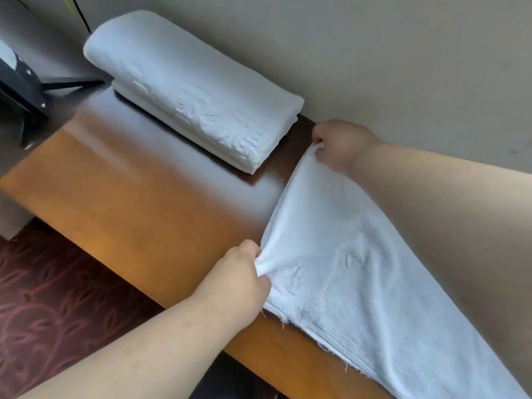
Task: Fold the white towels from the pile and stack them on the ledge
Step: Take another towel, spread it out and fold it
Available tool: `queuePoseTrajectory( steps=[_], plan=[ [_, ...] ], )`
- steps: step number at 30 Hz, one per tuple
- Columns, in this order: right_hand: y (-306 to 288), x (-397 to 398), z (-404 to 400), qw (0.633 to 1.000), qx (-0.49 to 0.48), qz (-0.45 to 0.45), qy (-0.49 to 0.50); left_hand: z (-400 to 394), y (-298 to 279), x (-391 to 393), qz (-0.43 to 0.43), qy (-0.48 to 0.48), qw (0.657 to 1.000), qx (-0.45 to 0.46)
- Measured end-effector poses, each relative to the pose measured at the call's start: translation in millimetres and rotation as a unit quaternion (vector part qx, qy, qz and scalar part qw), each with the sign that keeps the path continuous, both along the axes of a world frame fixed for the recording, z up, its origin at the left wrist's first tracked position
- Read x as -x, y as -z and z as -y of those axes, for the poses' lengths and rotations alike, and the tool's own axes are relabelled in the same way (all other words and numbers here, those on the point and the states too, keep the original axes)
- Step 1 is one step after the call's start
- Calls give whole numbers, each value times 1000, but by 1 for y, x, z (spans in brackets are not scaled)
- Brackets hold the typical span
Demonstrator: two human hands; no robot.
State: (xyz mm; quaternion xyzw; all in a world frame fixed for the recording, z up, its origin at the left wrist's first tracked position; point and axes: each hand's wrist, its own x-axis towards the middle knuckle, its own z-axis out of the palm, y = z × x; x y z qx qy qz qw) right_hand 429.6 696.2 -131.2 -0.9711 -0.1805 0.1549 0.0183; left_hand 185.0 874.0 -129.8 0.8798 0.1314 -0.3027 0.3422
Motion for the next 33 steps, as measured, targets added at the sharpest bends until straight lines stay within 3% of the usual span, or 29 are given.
queuePoseTrajectory(
  steps=[4, 7, 13, 16, 19, 23, 25, 27, 30, 33],
  plan=[
    [14, 11, -1, 994, -68, 4, 80, -3, -3, -14, -49, -51, 995, 64],
    [21, 13, 0, 981, -128, 23, 144, -7, -1, -19, -56, -47, 996, 48],
    [27, 38, 13, 956, -244, -20, 162, 3, -14, -16, -73, -148, 981, 103],
    [26, 48, 18, 959, -216, -3, 186, 11, -15, -18, -118, -131, 979, 105],
    [32, 60, 21, 976, -103, -22, 189, 1, -14, -24, -146, -111, 980, 77],
    [41, 63, 29, 986, -42, -84, 138, -17, -6, -28, -78, -33, 991, -99],
    [32, 68, 32, 981, -98, -81, 143, -9, -6, -25, -53, -43, 986, -153],
    [21, 85, 38, 966, -182, -23, 184, 8, -7, -19, 23, -4, 971, -239],
    [8, 140, 53, 940, -222, 35, 257, 43, -14, -13, 209, 169, 938, -217],
    [13, 209, 80, 934, -175, 10, 311, 80, -14, -21, 255, 307, 902, -165]
  ],
)
